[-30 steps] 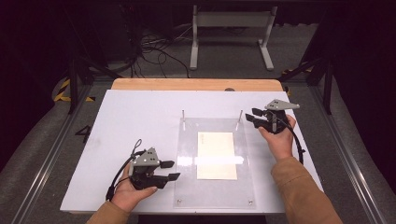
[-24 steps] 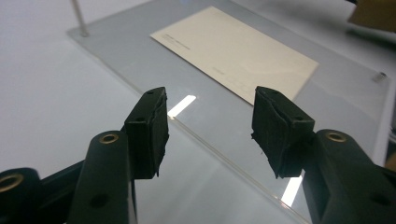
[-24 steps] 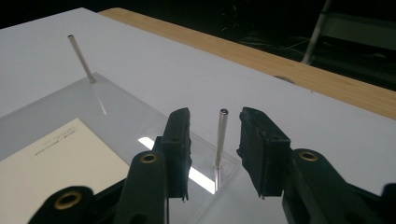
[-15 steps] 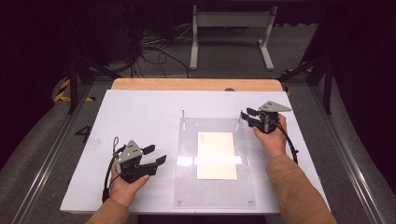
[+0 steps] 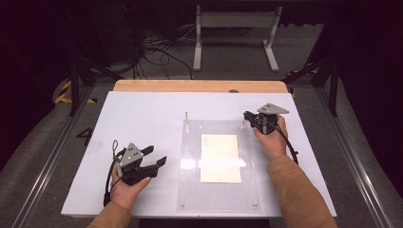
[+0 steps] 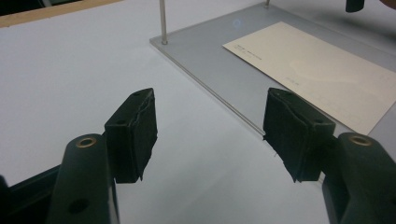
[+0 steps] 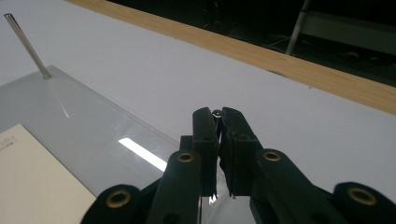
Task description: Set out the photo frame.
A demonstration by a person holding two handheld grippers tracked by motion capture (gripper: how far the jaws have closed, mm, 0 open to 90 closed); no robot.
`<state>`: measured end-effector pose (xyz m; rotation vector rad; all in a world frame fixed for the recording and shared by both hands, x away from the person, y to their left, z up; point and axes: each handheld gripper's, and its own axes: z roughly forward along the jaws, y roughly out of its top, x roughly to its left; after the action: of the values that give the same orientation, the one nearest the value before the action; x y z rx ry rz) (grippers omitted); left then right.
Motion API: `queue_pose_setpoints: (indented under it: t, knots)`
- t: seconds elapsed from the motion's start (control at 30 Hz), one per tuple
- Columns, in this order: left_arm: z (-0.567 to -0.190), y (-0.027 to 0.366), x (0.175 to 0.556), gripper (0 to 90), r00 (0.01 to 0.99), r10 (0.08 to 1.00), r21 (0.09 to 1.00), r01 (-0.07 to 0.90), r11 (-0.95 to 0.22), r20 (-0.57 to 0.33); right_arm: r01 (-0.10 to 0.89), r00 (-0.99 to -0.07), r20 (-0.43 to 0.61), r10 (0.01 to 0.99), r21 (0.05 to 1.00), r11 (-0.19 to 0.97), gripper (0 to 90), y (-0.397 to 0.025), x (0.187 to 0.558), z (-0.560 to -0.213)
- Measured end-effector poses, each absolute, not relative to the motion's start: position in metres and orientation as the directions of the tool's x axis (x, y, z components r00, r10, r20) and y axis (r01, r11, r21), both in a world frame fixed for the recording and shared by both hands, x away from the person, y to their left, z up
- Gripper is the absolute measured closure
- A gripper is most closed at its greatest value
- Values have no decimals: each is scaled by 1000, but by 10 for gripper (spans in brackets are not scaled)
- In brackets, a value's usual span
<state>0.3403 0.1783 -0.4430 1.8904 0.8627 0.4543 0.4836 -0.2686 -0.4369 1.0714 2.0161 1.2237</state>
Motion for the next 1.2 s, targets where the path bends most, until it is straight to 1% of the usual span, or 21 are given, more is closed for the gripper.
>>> queue_pose_setpoints:
  t: [0.1, 0.13, 0.3, 0.47, 0.53, 0.8, 1.0, 1.2]
  knots:
    - [-443, 178, 340, 368, 685, 726, 887, 372, -274, -62, 356, -525, -28, 851, 900, 250, 846, -269, 484, -437]
    - [-441, 178, 339, 383, 702, 707, 887, 378, -267, -86, 365, -505, -18, 863, 901, 233, 848, -266, 483, -438]
    - [-441, 176, 338, 394, 711, 700, 886, 366, -285, -69, 382, -491, 11, 871, 901, 204, 851, -267, 484, -439]
    - [-441, 175, 338, 418, 714, 694, 876, 392, -280, -98, 420, -471, 42, 881, 889, 182, 852, -266, 487, -438]
    - [-441, 176, 338, 419, 713, 695, 877, 389, -282, -92, 427, -466, 55, 883, 888, 170, 853, -266, 489, -438]
    - [-441, 175, 338, 409, 714, 694, 877, 387, -283, -91, 453, -443, 78, 893, 879, 148, 855, -264, 492, -438]
    - [-440, 176, 338, 400, 716, 694, 879, 379, -288, -81, 479, -434, 120, 893, 870, 116, 857, -266, 499, -438]
    - [-442, 177, 339, 349, 706, 707, 884, 362, -296, -52, 504, -428, 178, 886, 861, 70, 857, -269, 506, -438]
